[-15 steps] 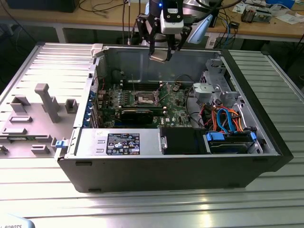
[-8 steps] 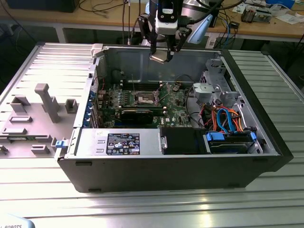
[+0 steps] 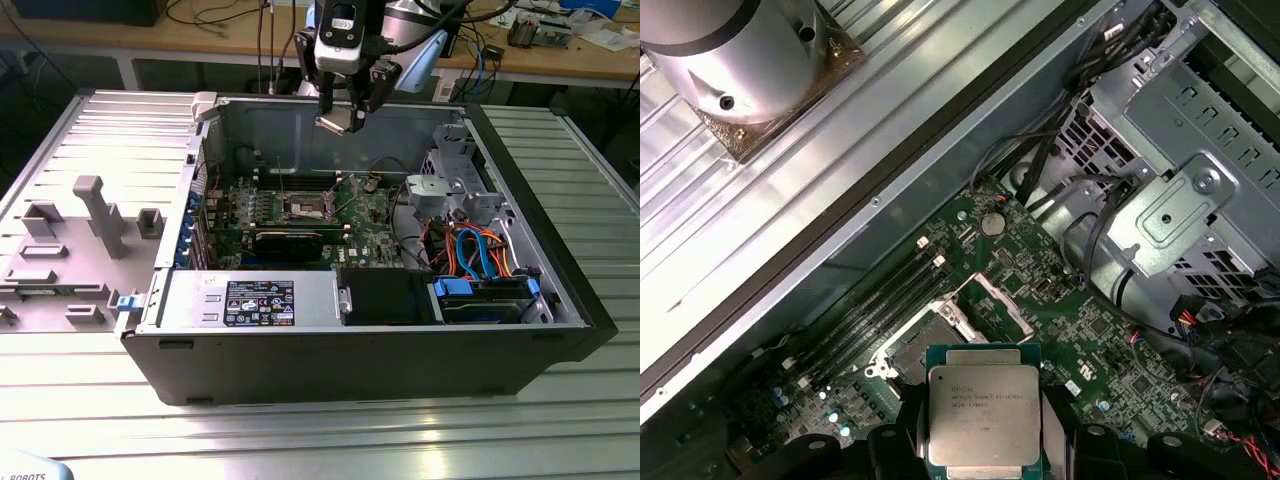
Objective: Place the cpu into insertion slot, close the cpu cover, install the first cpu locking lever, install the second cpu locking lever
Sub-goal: 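Place the cpu into insertion slot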
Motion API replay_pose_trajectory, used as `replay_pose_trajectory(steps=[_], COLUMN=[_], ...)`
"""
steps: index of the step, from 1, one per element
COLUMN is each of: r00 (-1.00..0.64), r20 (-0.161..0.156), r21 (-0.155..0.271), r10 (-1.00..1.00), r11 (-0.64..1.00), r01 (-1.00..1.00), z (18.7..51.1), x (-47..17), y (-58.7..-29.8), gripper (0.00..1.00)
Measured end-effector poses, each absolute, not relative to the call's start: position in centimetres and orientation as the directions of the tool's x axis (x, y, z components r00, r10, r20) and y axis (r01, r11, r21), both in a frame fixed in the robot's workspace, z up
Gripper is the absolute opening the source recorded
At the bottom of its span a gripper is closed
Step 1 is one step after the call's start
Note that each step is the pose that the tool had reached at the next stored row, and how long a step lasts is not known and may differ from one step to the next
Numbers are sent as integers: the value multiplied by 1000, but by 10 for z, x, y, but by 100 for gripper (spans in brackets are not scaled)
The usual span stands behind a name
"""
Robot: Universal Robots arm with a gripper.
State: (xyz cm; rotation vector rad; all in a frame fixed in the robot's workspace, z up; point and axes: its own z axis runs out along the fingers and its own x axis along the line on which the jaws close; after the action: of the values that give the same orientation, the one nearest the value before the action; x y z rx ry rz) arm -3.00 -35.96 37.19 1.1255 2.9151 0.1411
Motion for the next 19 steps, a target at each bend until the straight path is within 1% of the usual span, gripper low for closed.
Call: replay_pose_trajectory(steps=[6,13,19], r00=[-739,-660,-655], r20=[20,20,20], r21=[89,89,89], r10=[674,751,755], r11=[735,656,651], r01=[673,749,754], z=[372,371,371], x=[-30,-30,-30], y=[-360,-360,-360], gripper=[54,54,54])
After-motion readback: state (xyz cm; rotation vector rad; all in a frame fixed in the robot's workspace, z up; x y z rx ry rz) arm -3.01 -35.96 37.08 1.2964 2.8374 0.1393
